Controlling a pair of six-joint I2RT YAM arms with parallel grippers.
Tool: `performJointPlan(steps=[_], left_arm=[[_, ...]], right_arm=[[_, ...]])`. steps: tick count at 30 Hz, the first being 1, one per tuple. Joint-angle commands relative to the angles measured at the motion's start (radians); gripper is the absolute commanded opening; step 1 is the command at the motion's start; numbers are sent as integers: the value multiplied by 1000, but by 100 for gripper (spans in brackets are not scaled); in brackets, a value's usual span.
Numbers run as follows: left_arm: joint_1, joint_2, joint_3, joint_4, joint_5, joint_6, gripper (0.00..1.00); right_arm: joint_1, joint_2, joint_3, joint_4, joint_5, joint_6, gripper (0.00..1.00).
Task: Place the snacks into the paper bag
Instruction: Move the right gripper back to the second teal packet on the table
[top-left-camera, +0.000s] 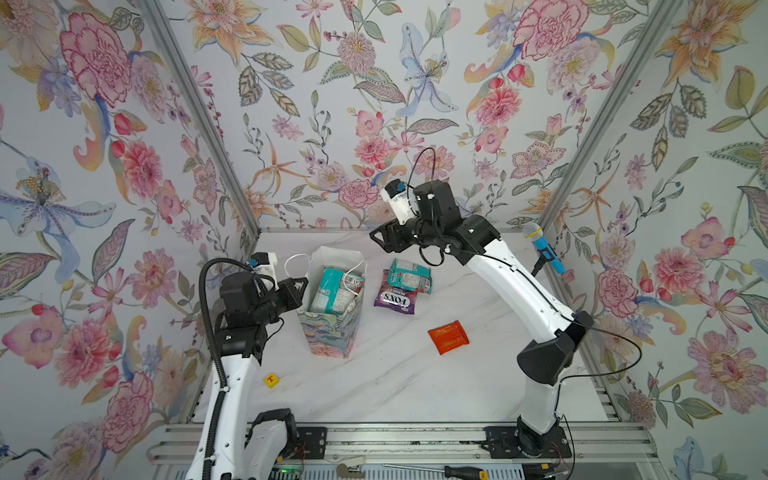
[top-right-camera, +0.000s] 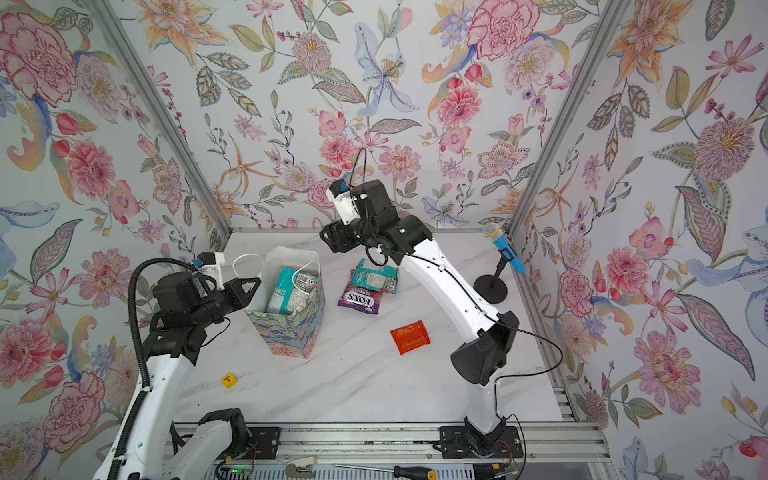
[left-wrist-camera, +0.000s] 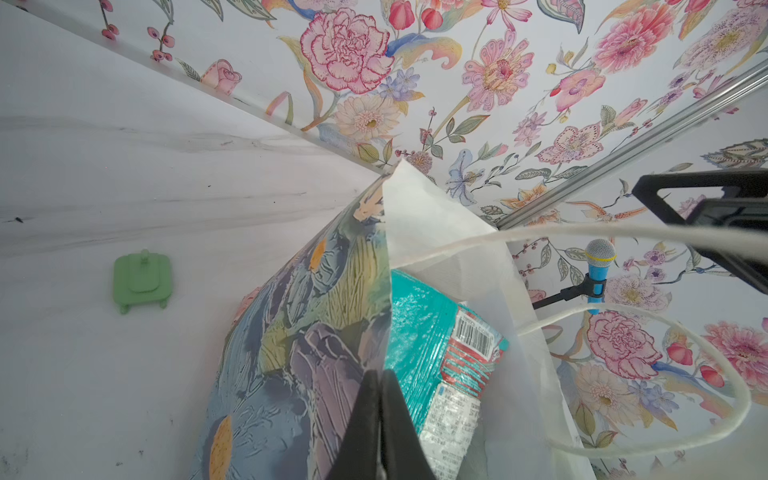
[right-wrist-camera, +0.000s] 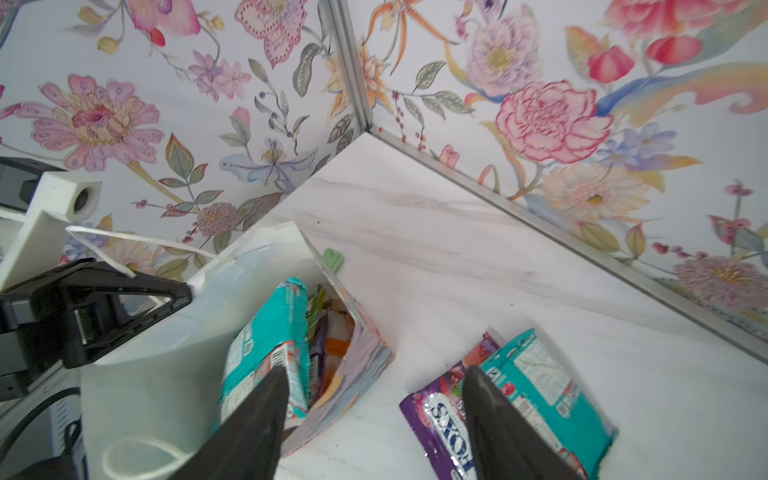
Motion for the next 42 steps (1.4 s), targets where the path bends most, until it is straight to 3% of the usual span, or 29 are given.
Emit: performJointPlan(steps=[1, 7, 13, 19, 30, 42], left_arm=[[-1, -8, 29, 35, 33, 14, 5], [0, -4, 29, 37, 31, 13, 5], [-1, 0, 27, 44, 30, 6, 5], [0, -6, 21, 42, 28, 3, 5], [-1, -11, 29, 30, 25, 8, 5], [0, -9, 32, 25, 22, 8, 5]], right_arm=[[-87, -133, -250, 293, -67, 178, 76], [-232, -326, -693, 602, -186, 397, 89], [-316, -384, -901, 627, -169, 464, 92], [-403, -342, -1040, 667, -182, 508, 90], [-459, -111, -1083, 824, -317, 598, 76], [-461, 79, -1078, 960, -354, 687, 77]])
